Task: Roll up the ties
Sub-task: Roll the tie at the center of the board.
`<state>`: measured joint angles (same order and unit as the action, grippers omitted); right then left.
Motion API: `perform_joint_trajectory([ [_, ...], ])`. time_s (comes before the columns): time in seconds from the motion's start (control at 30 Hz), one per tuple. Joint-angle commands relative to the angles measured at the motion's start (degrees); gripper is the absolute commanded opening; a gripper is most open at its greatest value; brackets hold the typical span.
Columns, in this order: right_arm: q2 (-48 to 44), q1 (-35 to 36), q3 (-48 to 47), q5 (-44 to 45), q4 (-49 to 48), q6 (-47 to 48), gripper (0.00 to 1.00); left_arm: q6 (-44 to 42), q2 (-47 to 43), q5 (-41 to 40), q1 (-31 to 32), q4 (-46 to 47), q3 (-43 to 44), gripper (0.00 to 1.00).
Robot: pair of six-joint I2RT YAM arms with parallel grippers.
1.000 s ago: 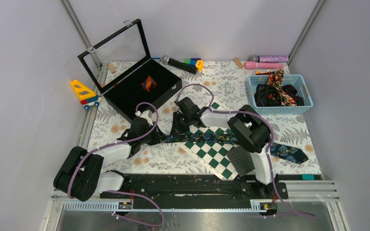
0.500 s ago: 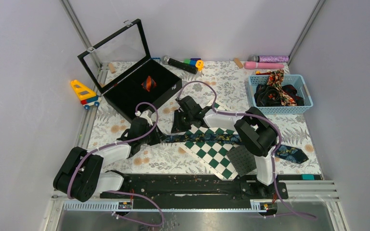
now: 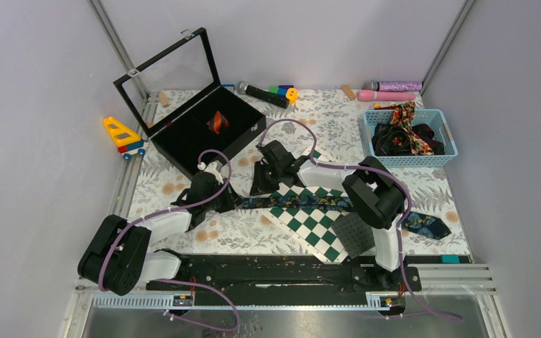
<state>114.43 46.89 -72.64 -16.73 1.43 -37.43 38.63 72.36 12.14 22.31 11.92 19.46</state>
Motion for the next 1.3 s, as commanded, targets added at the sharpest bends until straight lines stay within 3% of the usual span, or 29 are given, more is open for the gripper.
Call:
perform_joint_trajectory([
  [0.0,0.9,0.7,-0.2,-1.6,-0.8,0.0,0.18,-0.1,-0.5,-1.4,0.2,1.1,0.5,0.26],
  [1.27,2.0,0.7,1.3,-5.5,-4.4,-1.6,0.16,0.4,-0.6,-2.3,0.1,0.1,1.0,0.33],
])
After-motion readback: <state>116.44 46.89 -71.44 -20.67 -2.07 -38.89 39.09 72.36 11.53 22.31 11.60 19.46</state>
